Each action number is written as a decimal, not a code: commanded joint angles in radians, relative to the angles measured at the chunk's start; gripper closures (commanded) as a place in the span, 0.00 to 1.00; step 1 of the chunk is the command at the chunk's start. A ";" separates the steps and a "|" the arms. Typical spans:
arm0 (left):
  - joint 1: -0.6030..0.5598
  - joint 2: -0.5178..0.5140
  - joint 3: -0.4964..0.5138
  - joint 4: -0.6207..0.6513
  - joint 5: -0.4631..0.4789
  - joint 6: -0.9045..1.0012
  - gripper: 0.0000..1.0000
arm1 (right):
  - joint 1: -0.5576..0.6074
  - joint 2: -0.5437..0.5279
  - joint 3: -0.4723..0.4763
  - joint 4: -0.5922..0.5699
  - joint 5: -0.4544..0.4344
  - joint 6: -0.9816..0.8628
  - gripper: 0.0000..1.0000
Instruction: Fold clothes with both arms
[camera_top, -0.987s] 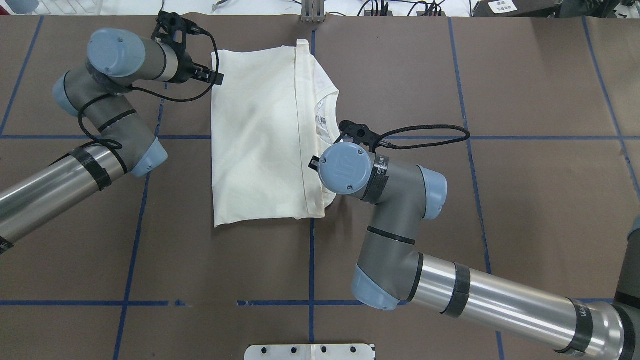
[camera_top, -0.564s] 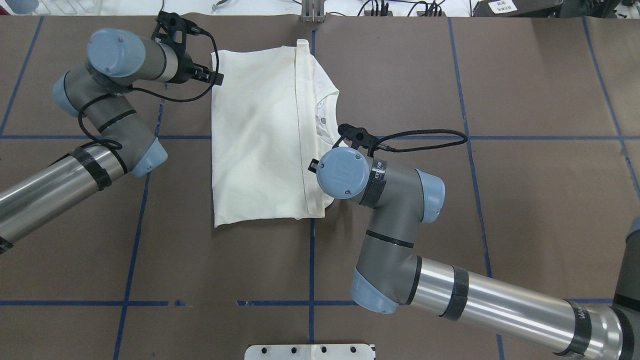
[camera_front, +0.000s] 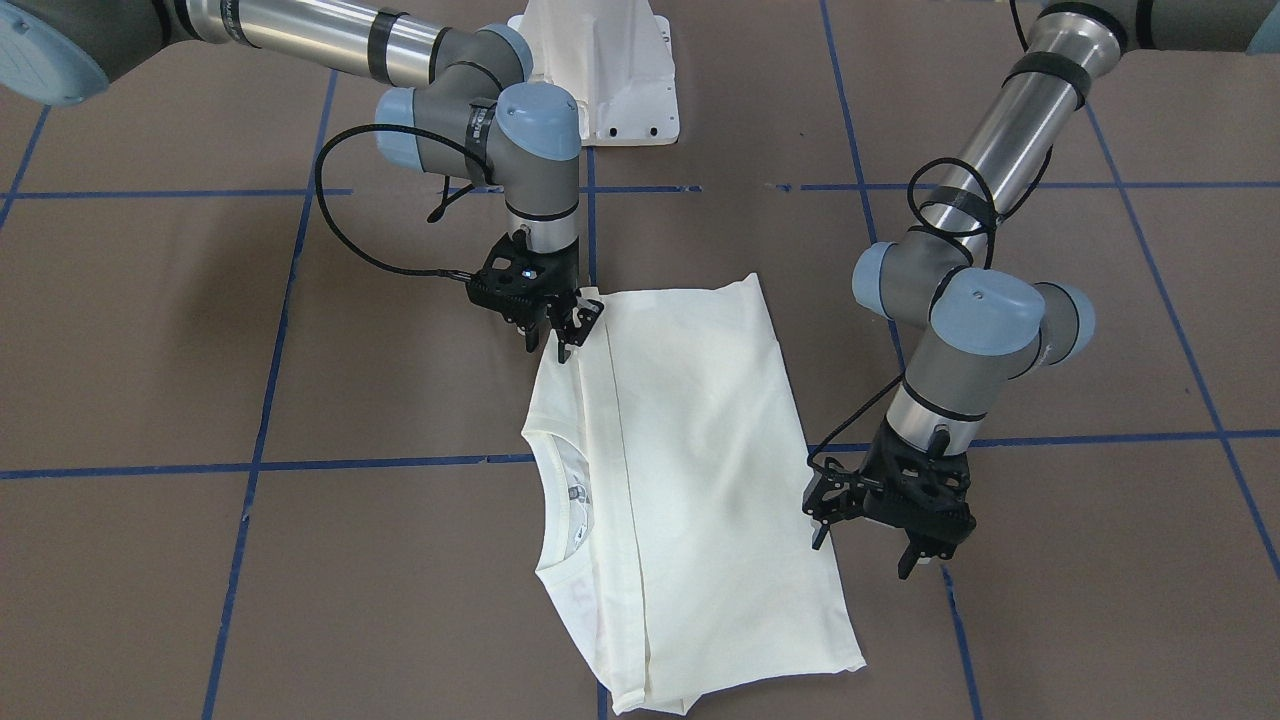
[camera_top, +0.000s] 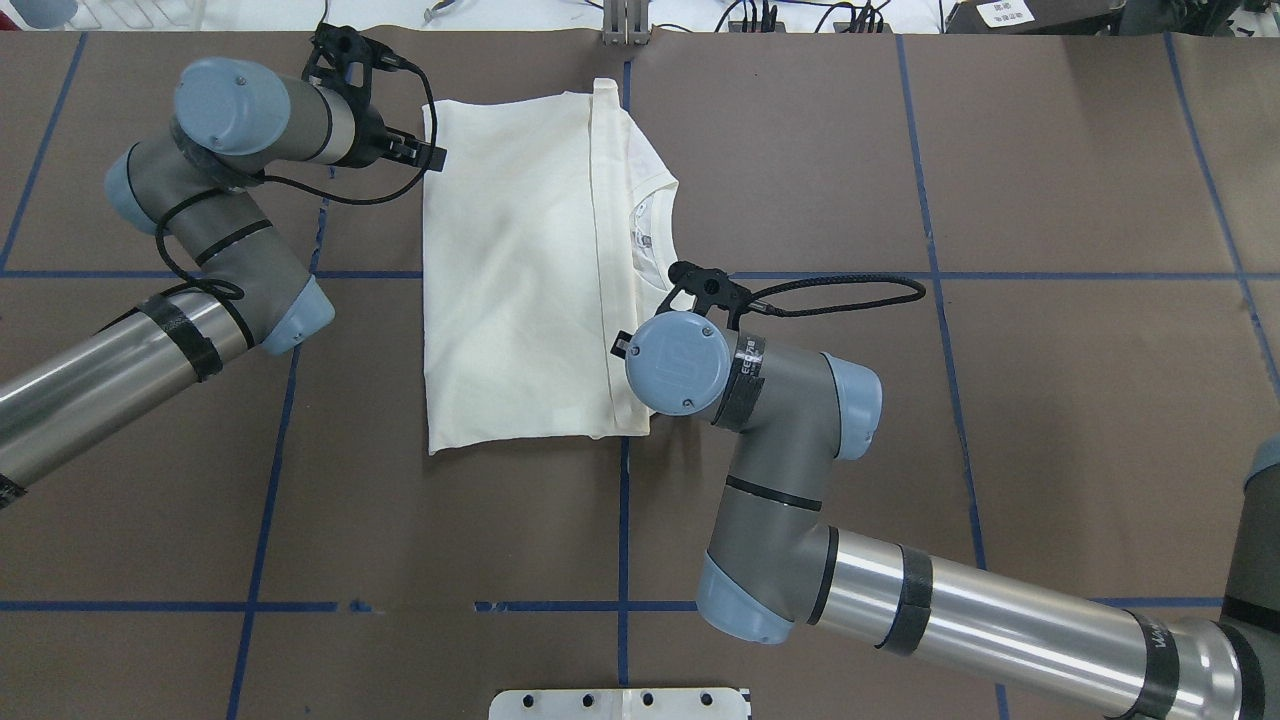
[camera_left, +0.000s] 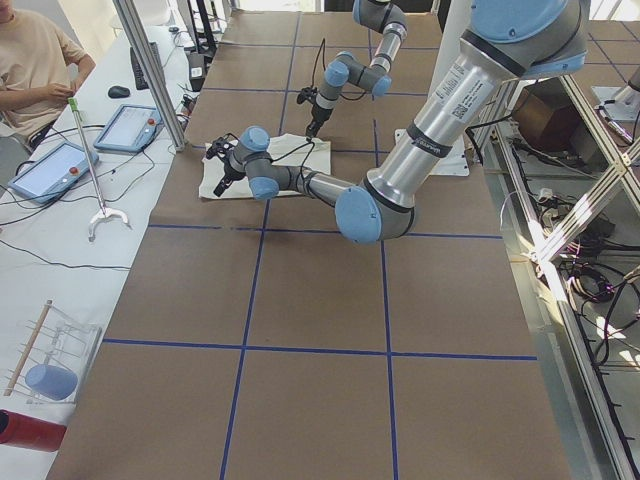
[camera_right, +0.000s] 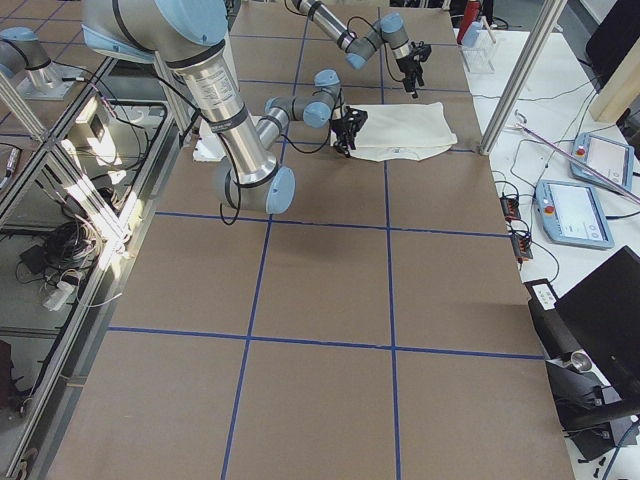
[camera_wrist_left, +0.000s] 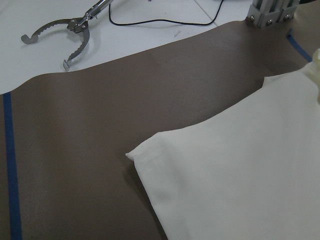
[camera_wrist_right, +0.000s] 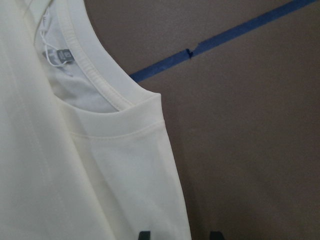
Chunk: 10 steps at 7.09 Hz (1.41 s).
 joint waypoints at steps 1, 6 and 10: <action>0.000 0.000 0.000 0.000 0.001 0.000 0.00 | -0.002 -0.001 -0.001 0.006 -0.004 0.004 0.79; 0.000 -0.001 -0.002 0.000 0.001 0.000 0.00 | 0.006 -0.047 0.068 -0.004 -0.007 0.000 1.00; 0.002 -0.001 -0.014 0.000 -0.001 -0.002 0.00 | -0.184 -0.434 0.519 -0.074 -0.146 0.082 1.00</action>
